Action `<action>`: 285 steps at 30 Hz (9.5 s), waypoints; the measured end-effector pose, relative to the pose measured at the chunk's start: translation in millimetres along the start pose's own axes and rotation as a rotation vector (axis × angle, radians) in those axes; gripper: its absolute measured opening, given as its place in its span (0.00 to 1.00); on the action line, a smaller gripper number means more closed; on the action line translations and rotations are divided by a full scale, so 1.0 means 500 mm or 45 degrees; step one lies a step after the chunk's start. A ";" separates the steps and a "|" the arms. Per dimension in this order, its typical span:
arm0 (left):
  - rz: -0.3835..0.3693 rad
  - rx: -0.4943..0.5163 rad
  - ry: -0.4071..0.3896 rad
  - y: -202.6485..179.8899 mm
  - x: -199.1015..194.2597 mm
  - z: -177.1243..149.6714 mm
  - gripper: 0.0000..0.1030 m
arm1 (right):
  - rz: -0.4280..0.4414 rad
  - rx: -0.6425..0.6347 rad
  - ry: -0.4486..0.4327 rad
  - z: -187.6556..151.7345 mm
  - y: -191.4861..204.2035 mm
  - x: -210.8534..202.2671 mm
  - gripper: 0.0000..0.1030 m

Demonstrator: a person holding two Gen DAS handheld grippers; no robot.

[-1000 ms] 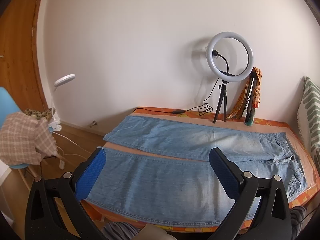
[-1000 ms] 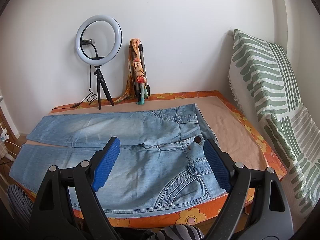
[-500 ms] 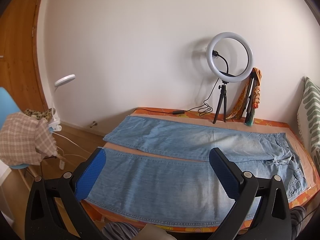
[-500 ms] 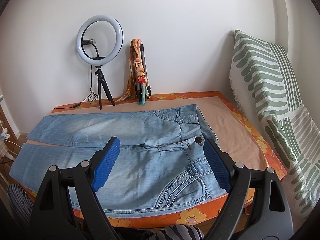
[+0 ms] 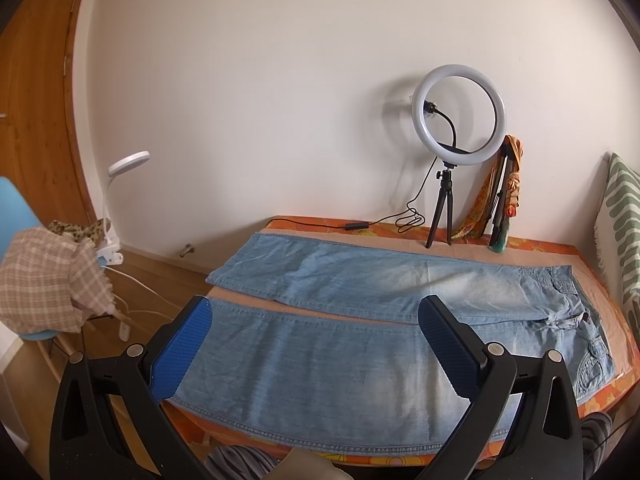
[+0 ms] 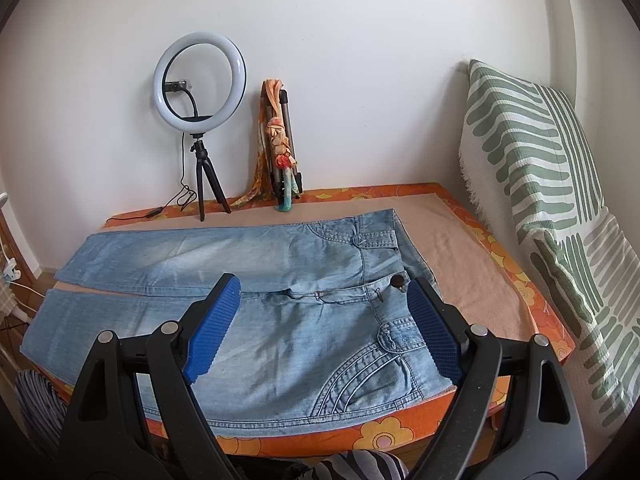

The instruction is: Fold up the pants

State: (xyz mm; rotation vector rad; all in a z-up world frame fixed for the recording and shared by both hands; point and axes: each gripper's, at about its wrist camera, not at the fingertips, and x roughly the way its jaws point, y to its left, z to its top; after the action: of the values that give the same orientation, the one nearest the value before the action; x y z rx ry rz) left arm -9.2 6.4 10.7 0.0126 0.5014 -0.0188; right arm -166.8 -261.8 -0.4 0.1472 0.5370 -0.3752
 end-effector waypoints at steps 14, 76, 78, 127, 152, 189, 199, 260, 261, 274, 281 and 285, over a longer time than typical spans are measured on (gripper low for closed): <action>0.002 0.009 -0.007 -0.007 -0.001 0.001 1.00 | 0.000 0.001 -0.001 -0.001 -0.003 0.001 0.85; -0.270 0.078 0.398 0.021 0.543 0.100 0.82 | 0.521 -0.427 0.408 0.211 0.234 0.611 0.85; -0.284 0.042 0.441 0.016 0.583 0.094 0.78 | 0.507 -0.464 0.456 0.201 0.253 0.673 0.85; -0.262 -0.402 0.681 0.030 0.958 0.109 0.79 | 0.613 -0.973 0.380 0.089 0.440 0.700 0.07; -0.030 -0.256 0.683 -0.012 1.010 0.041 0.66 | 0.727 -1.136 0.316 -0.010 0.453 0.510 0.04; -0.193 -0.543 0.671 0.090 0.977 0.040 0.47 | 1.009 -0.895 0.554 0.008 0.471 0.607 0.05; -0.085 -0.266 0.798 0.001 0.972 0.026 0.64 | 1.018 -1.074 0.571 -0.093 0.489 0.551 0.05; -0.106 -0.080 0.702 0.075 0.688 -0.086 0.54 | 0.969 -1.036 0.646 -0.243 0.401 0.236 0.04; -0.076 -0.109 0.730 0.078 0.708 -0.093 0.54 | 0.971 -1.032 0.649 -0.244 0.400 0.236 0.04; 0.005 -0.023 0.708 0.082 0.758 -0.147 0.18 | 1.018 -0.939 0.642 -0.218 0.389 0.260 0.04; -0.053 -0.160 0.660 0.135 0.736 -0.144 0.06 | 0.999 -0.901 0.604 -0.199 0.379 0.270 0.04; -0.052 -0.251 0.550 0.187 0.672 -0.131 0.05 | 0.995 -0.894 0.598 -0.194 0.375 0.268 0.04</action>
State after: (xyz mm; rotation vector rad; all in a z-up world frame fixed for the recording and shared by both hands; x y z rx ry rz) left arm 255.9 95.8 -207.5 -0.1900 0.9332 -0.0065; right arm -33.6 -108.1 -145.8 -0.2437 0.9882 0.6330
